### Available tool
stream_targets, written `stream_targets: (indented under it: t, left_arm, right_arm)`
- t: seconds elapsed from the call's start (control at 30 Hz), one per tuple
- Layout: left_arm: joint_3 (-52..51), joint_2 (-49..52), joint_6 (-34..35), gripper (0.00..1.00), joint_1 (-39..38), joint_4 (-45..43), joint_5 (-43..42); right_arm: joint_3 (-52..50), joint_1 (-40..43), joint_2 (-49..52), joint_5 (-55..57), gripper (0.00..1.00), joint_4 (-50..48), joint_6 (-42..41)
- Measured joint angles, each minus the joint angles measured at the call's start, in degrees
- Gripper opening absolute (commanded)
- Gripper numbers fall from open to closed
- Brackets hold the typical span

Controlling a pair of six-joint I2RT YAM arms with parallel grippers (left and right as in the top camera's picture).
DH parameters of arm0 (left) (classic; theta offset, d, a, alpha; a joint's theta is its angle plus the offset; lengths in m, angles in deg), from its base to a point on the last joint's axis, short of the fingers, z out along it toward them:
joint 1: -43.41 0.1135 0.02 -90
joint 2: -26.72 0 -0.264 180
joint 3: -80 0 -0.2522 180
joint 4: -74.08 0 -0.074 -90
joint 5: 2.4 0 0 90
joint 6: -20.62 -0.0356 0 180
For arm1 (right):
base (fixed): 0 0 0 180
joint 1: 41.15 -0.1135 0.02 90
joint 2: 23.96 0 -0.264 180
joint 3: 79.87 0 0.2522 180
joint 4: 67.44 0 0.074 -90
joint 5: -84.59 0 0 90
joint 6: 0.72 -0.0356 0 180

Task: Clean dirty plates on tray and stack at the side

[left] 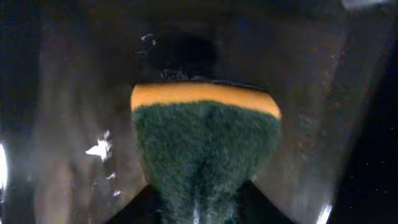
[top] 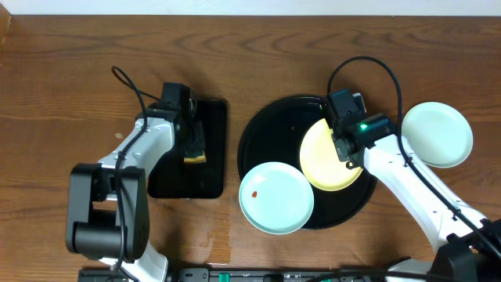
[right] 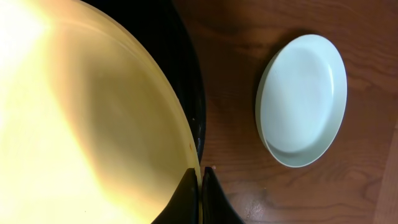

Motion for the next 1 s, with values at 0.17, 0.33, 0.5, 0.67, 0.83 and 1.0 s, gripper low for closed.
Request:
stream_targets:
  t: [0.17, 0.33, 0.5, 0.67, 0.83, 1.0]
  left_arm:
    - [0.0, 1.6, -0.2, 0.08, 0.0, -1.2, 0.5]
    - [0.4, 1.7, -0.2, 0.07, 0.0, -0.6, 0.1]
    - [1.9, 1.4, -0.2, 0.54, 0.1, 4.1, -2.5]
    - [2.3, -3.0, -0.2, 0.35, -0.1, 5.6, -4.3]
    - [3.5, -6.7, -0.2, 0.43, -0.2, 6.1, -4.8]
    - [2.1, -4.2, -0.2, 0.51, -0.2, 5.7, -4.3]
  right_arm:
    - [0.0, 0.0, 0.0, 0.0, 0.01, 0.0, -0.2]
    - [0.0, 0.0, 0.0, 0.0, 0.01, 0.0, -0.2]
    - [0.0, 0.0, 0.0, 0.1, 0.01, 0.0, -0.2]
    - [0.0, 0.0, 0.0, 0.2, 0.01, 0.0, -0.2]
    - [0.0, 0.0, 0.0, 0.2, 0.01, 0.0, -0.2]
    - [0.0, 0.0, 0.0, 0.2, 0.01, 0.0, -0.2]
